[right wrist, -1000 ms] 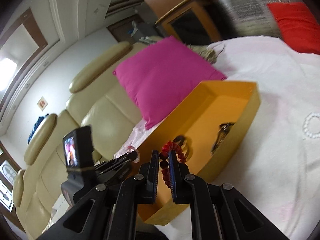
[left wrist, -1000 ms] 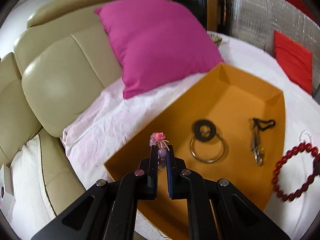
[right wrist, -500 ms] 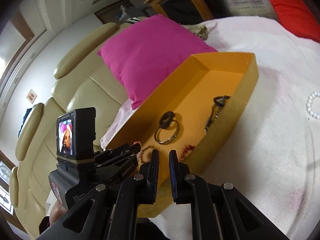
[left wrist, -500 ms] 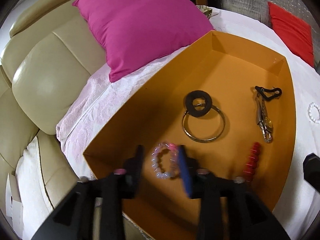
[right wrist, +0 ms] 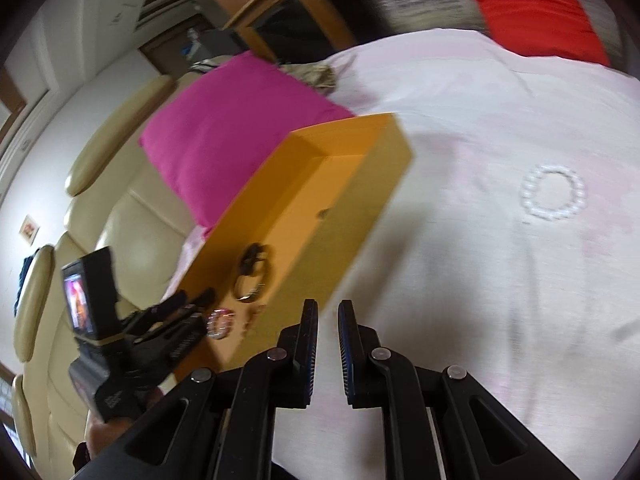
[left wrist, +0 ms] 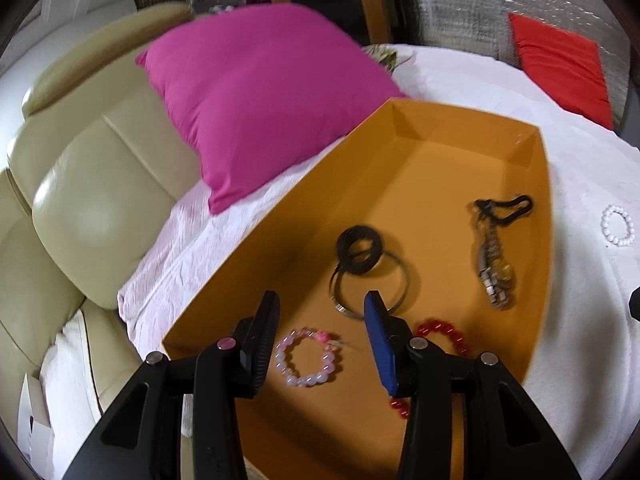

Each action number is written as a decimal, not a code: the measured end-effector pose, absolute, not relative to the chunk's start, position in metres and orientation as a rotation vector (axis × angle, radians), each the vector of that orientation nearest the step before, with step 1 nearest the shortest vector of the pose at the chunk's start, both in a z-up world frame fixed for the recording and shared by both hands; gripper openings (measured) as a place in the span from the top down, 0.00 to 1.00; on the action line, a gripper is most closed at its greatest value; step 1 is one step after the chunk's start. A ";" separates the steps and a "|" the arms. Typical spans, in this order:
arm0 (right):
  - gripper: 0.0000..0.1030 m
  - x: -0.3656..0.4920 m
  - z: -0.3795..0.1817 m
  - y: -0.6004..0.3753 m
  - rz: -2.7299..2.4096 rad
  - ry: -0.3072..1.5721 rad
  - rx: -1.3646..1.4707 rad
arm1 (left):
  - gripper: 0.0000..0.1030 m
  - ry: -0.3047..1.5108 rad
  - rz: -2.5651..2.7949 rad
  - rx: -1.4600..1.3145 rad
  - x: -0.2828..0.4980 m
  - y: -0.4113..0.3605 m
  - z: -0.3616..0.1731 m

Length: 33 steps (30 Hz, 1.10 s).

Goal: Organize jewelry
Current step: 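Open both tools in the box and withdraw them, then move the left tool over the white bead bracelet while the right tool approaches the purple bracelet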

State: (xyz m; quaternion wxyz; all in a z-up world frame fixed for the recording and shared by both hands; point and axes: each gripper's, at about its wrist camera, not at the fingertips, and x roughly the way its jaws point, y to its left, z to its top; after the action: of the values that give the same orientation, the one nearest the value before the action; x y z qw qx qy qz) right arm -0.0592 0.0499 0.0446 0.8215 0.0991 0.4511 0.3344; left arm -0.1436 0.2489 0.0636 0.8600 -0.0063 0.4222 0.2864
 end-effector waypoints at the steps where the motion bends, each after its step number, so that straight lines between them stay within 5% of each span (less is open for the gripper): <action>1: 0.88 -0.058 0.045 0.045 0.702 0.961 0.215 | 0.56 0.872 0.597 0.000 -0.142 0.243 0.066; 5: 0.82 -0.050 0.043 0.020 0.655 0.967 0.240 | 0.41 0.821 0.580 0.037 -0.139 0.226 0.074; 8: 0.59 -0.045 0.042 0.002 0.617 0.970 0.284 | 0.40 0.785 0.566 0.068 -0.136 0.211 0.079; 11: 0.48 -0.041 0.042 -0.013 0.578 0.959 0.308 | 0.40 0.778 0.541 0.079 -0.131 0.199 0.081; 33: 0.43 -0.022 0.027 -0.112 0.398 1.012 0.433 | 0.40 0.797 0.341 0.177 -0.084 0.078 0.074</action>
State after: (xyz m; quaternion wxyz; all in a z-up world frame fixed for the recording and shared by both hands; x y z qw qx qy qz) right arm -0.0216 -0.1124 0.0271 0.8336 0.2045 0.4775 0.1879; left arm -0.0836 0.0781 0.0736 0.9037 0.0854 0.3857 0.1649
